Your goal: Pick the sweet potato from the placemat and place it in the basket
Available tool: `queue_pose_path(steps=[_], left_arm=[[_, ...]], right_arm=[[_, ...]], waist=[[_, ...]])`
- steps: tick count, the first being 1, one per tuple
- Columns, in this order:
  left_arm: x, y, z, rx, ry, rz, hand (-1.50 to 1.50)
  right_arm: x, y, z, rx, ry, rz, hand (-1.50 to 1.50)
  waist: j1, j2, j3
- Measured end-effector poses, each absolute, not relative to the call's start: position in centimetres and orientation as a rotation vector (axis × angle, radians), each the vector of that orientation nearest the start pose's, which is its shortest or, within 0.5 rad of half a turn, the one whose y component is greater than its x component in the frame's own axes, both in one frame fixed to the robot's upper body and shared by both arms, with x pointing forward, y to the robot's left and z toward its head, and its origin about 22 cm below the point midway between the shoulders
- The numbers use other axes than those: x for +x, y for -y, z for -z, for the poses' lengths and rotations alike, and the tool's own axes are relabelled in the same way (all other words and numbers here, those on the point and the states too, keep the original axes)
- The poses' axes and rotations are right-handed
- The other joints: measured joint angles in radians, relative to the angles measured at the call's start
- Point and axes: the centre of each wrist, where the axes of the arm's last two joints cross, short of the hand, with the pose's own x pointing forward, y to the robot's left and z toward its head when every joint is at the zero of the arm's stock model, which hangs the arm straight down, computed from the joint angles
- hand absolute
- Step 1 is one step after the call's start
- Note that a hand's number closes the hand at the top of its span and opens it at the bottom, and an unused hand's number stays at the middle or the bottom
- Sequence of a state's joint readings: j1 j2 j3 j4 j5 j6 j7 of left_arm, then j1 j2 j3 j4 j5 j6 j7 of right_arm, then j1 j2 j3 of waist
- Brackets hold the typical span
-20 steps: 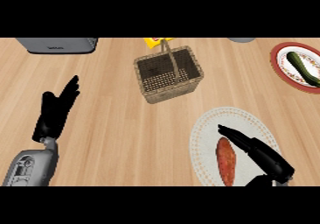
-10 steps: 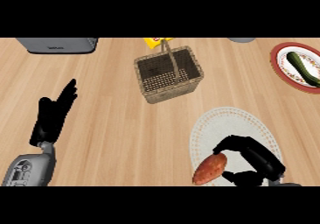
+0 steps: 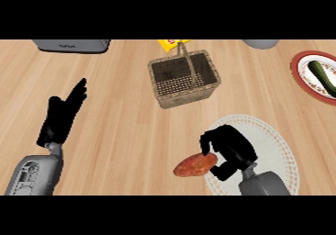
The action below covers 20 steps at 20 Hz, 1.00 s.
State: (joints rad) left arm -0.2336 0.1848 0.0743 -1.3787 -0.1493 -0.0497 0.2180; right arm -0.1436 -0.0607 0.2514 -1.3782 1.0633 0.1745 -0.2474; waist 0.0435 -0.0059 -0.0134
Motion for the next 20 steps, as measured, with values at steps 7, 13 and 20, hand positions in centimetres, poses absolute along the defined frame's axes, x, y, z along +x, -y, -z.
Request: queue_pose_path(steps=[7, 13, 20], left_arm=[[30.7, -25.3, -3.0, 0.207, 1.380, 0.302, 0.00], [31.3, -23.7, -3.3, 0.171, 1.392, 0.336, 0.00], [31.8, -22.6, -3.3, 0.141, 1.394, 0.362, 0.00]], right_arm=[[29.6, 9.8, -3.3, -0.727, 1.361, -1.502, 1.50], [30.9, 5.4, -8.3, -0.852, 1.348, -1.401, 1.50], [31.0, 2.4, -15.5, -0.785, 1.524, -1.052, 1.50]], waist=[[0.071, 0.007, 0.003], [0.113, 0.017, 0.010], [0.141, 0.017, 0.012]])
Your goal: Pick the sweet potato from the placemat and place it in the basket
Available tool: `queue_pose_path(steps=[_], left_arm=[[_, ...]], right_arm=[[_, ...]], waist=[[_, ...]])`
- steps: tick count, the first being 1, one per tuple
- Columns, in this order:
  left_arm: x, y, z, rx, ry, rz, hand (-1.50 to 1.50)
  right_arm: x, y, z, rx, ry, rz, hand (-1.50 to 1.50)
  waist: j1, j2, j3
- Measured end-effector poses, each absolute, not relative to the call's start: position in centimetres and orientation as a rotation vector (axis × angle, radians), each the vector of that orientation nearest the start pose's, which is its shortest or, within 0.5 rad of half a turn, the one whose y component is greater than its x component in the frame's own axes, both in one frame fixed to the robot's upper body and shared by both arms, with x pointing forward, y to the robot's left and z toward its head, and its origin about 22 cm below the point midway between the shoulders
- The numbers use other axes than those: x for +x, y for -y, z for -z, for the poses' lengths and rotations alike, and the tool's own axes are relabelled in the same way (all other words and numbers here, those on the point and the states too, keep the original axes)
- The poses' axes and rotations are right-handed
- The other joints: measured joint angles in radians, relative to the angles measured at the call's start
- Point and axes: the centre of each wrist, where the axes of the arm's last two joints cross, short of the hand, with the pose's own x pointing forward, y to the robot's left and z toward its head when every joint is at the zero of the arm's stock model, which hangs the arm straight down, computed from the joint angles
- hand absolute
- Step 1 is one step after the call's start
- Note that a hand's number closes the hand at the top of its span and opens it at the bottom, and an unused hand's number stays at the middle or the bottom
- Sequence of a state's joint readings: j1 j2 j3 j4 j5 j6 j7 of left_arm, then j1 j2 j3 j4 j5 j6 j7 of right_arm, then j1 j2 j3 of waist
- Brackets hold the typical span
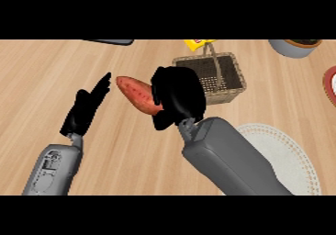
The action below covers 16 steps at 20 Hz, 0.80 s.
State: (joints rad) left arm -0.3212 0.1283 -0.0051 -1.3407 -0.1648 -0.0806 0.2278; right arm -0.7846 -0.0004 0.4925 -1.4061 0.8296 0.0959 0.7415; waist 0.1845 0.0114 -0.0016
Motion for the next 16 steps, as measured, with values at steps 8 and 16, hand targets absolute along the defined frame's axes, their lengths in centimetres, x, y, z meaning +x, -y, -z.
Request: queue_pose_path(steps=[8, 16], left_arm=[[32.2, -22.3, -3.2, 0.154, 1.378, 0.366, 0.00], [32.1, -23.1, -2.6, 0.179, 1.375, 0.334, 0.00]], right_arm=[[29.8, -2.2, -25.9, -0.749, 1.705, -0.748, 1.50], [29.2, -6.2, -34.8, -0.753, 1.798, -0.664, 1.50]], waist=[[-0.010, -0.009, -0.005], [-0.043, -0.007, -0.007]])
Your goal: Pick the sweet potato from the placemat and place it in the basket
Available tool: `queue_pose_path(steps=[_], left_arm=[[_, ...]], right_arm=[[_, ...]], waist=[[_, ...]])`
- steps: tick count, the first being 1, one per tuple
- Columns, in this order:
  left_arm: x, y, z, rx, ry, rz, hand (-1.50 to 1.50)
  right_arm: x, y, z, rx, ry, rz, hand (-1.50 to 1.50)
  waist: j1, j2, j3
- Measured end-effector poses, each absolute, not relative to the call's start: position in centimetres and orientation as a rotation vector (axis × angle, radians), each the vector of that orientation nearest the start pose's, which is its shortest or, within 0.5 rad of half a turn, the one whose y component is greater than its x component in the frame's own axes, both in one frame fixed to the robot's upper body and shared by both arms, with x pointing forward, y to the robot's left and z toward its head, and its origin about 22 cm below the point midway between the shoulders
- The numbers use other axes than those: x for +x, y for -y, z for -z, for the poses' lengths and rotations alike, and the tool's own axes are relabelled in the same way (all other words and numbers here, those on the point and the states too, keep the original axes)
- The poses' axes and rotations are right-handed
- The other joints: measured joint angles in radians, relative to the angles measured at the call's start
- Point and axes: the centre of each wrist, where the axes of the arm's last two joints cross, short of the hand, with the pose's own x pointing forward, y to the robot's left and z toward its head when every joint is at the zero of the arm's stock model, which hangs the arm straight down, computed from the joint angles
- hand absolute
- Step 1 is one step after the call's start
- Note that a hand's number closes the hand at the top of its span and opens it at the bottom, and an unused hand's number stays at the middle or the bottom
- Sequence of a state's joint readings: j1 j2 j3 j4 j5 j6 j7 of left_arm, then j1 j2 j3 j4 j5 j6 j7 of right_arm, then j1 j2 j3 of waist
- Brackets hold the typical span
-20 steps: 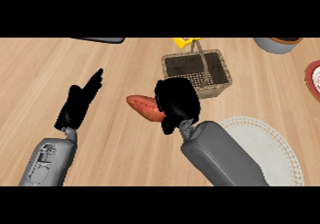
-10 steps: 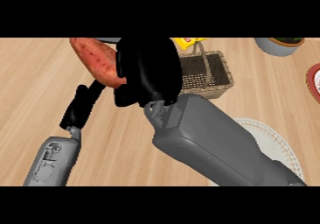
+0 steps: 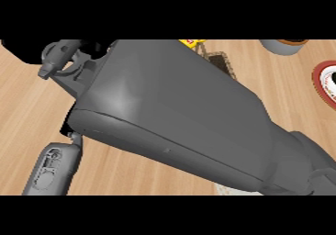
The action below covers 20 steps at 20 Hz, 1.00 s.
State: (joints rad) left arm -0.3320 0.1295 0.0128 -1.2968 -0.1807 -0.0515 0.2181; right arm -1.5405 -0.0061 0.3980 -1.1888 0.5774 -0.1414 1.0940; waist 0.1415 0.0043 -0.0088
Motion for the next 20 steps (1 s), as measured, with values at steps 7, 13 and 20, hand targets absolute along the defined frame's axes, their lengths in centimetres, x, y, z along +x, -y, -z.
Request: queue_pose_path(steps=[7, 13, 20], left_arm=[[32.0, -24.3, -2.5, 0.211, 1.370, 0.300, 0.00], [31.8, -25.4, -2.9, 0.227, 1.373, 0.277, 0.00], [31.0, -26.2, -2.6, 0.244, 1.369, 0.252, 0.00]], right_arm=[[30.3, -8.8, -39.3, -0.891, 1.742, -0.639, 1.50], [33.0, -9.0, -40.5, -1.111, 1.571, -0.708, 1.50], [36.7, -6.6, -40.8, -1.220, 1.387, -0.741, 1.50]], waist=[[-0.042, 0.001, 0.000], [-0.069, 0.003, 0.001], [-0.096, 0.003, 0.005]])
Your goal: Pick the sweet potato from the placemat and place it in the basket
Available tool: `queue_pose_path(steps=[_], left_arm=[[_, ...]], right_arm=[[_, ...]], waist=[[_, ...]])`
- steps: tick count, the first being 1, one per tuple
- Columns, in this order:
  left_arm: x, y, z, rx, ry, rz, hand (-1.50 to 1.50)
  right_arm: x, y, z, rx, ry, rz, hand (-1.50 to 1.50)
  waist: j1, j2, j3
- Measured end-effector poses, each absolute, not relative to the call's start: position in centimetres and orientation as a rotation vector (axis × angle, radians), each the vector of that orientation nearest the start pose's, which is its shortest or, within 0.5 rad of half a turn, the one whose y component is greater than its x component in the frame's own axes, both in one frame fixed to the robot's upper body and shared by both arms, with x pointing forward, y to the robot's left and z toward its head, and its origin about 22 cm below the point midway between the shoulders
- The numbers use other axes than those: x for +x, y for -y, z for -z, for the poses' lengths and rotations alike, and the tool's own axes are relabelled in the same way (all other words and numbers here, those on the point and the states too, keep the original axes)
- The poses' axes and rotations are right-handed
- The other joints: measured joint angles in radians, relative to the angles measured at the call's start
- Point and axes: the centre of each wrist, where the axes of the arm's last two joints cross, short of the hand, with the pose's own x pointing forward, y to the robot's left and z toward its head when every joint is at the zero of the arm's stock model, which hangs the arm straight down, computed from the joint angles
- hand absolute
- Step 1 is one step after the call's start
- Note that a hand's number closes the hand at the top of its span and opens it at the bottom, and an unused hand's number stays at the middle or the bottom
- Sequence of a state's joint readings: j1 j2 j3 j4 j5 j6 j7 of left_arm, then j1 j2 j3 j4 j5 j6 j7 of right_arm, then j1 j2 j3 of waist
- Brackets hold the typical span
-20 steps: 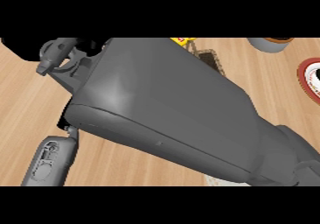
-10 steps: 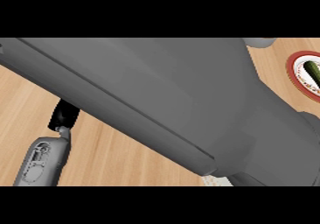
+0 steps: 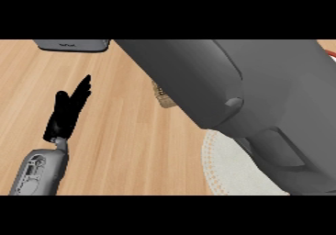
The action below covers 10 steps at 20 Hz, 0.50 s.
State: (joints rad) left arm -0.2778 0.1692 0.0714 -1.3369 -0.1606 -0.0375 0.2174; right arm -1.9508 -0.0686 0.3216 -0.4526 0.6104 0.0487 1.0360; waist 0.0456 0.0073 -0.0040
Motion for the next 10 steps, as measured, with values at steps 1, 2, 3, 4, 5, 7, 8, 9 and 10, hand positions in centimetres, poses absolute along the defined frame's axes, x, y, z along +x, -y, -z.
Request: queue_pose_path(steps=[1, 2, 3, 4, 5, 7, 8, 9, 10], left_arm=[[31.1, -26.3, -2.9, 0.246, 1.371, 0.249, 0.00], [31.0, -26.4, -2.9, 0.247, 1.373, 0.244, 0.00], [30.6, -26.5, -2.8, 0.244, 1.369, 0.241, 0.00], [30.4, -26.6, -2.8, 0.246, 1.370, 0.239, 0.00], [30.2, -26.6, -2.8, 0.247, 1.368, 0.237, 0.00], [30.3, -27.1, -3.0, 0.253, 1.365, 0.231, 0.00], [30.2, -27.4, -3.1, 0.256, 1.365, 0.228, 0.00], [30.4, -27.8, -3.2, 0.257, 1.361, 0.227, 0.00], [30.4, -27.4, -3.0, 0.257, 1.361, 0.224, 0.00]], right_arm=[[37.2, -6.2, -40.6, -1.226, 1.369, -0.740, 1.50], [37.4, -6.1, -40.5, -1.229, 1.360, -0.745, 1.50], [37.7, -5.8, -40.3, -1.229, 1.351, -0.749, 1.50], [38.2, -5.1, -40.1, -1.230, 1.341, -0.758, 1.50], [38.7, -4.6, -39.8, -1.231, 1.336, -0.767, 1.50], [39.5, -3.6, -39.3, -1.208, 1.340, -0.790, 1.50], [39.8, -3.3, -38.8, -1.194, 1.343, -0.800, 1.50], [40.1, -2.9, -38.6, -1.182, 1.348, -0.808, 1.50], [40.4, -2.7, -38.0, -1.174, 1.353, -0.812, 1.50]], waist=[[-0.003, 0.000, 0.000], [-0.006, 0.000, 0.001], [-0.008, -0.002, 0.001], [-0.011, -0.002, 0.001], [-0.013, -0.002, 0.002], [-0.018, -0.002, 0.002], [-0.022, -0.003, 0.003], [-0.025, -0.003, 0.003], [-0.027, -0.003, 0.003]])
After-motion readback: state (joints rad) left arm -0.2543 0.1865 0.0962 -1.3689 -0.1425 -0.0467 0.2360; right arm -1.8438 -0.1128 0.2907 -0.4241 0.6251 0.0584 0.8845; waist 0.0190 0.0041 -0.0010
